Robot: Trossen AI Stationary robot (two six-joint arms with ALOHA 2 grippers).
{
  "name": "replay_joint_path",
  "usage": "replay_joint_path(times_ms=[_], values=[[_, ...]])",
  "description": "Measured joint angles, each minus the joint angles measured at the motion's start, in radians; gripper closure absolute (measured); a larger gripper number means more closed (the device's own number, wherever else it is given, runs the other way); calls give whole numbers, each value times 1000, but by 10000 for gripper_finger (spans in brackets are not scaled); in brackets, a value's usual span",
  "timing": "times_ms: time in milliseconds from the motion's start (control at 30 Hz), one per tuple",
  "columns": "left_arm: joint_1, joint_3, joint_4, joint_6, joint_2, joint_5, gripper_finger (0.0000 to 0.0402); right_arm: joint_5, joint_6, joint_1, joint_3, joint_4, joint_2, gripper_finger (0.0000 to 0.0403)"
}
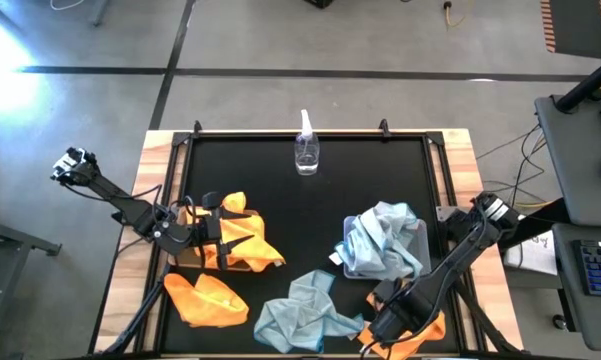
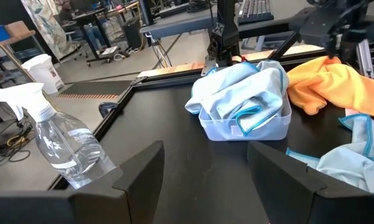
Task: Sort microfiber towel by color & place in baskets
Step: Put the right orange microfiber cloth into the orange bin
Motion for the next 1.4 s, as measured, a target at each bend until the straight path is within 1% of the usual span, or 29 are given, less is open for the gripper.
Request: replay_joint_path(times_ms=[167,600,967,1233,1400], values=[[0,0,3,0,0,0,187,3,-5,0,-12,-75,2,284],[0,0,6,-1,0,0,187,7,-75,0,-128,-69,0,284],[0,0,6,-12,0,0,187,8,-112,-1,-253,135,-3,284],[0,0,6,-13,0,0,187,8,-113,-3,-336,176,-3,284],[0,0,6,-16,0,0,187,8,-120,-3,-402,301,-3,284]])
